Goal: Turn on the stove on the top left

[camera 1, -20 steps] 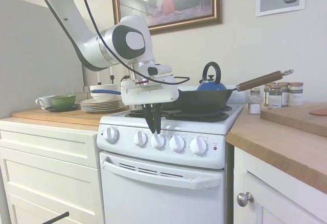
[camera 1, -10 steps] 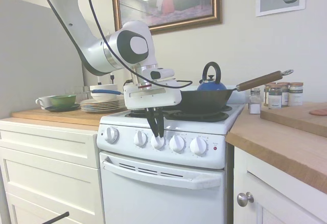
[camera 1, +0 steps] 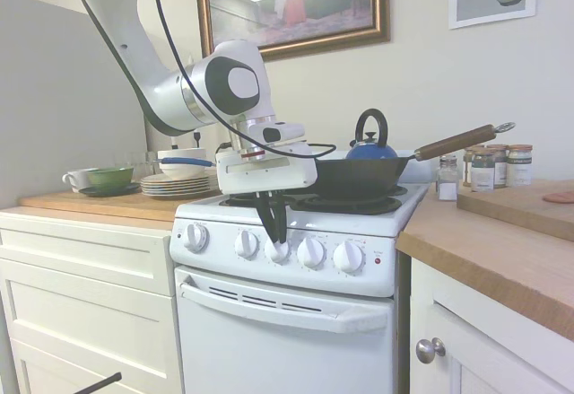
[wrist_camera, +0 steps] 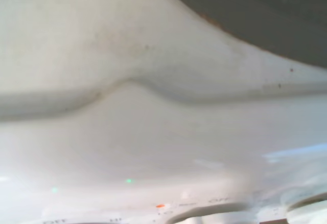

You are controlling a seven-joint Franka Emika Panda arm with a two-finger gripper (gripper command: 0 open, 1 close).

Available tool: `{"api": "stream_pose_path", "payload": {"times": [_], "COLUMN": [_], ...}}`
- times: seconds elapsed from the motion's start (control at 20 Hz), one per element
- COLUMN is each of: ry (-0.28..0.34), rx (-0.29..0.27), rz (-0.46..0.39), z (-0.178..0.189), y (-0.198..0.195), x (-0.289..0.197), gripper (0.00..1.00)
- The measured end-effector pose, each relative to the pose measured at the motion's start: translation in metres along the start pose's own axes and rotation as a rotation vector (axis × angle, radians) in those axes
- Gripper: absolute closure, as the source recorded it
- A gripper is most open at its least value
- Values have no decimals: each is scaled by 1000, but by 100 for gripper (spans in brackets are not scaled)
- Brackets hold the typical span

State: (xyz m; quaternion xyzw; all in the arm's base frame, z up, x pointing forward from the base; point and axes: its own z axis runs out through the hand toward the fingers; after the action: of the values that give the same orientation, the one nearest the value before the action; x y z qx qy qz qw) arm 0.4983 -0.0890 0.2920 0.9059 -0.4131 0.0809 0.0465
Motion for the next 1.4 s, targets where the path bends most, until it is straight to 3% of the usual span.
{"api": "stream_pose_path", "payload": {"times": [0.85, 1.4], "ry": [-13, -75], "rx": [8, 64], "rz": [-12, 54], "z": [-1, -1], "y": [-19, -7], "x": [-17, -4], "gripper": [100, 100]}}
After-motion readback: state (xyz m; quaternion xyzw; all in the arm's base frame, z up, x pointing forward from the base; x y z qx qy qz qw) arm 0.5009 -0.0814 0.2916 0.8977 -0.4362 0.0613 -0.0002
